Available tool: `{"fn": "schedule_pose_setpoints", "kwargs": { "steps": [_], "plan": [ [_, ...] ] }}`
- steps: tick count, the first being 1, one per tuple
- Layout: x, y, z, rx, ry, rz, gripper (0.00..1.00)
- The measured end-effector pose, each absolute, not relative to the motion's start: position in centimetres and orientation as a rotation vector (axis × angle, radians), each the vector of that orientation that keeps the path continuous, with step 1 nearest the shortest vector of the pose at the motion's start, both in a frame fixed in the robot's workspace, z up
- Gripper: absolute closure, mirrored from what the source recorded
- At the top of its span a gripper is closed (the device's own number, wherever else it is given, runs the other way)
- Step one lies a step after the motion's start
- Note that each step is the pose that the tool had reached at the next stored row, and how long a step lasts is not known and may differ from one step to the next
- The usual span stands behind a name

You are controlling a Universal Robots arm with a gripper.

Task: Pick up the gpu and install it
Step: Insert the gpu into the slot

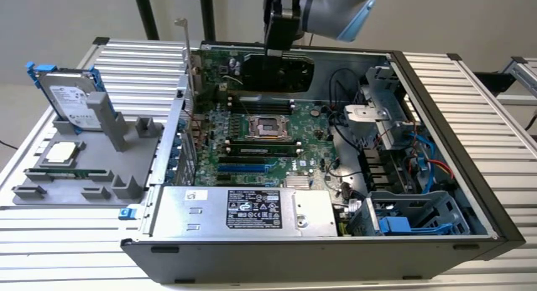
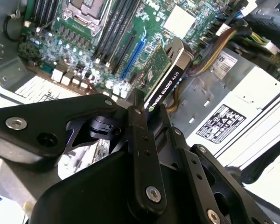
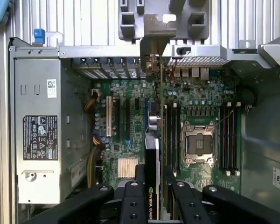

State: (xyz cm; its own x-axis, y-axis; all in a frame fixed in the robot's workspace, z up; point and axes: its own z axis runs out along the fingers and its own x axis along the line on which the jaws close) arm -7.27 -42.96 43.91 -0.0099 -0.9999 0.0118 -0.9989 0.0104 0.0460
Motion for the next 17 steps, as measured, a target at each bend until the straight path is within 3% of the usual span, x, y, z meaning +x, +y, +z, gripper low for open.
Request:
{"fn": "schedule_pose_setpoints", "kwargs": {
  "steps": [17],
  "plan": [
    [-7.14,-42.96,43.84,2.315,-2.061,-0.034,1.00]
  ]
}}
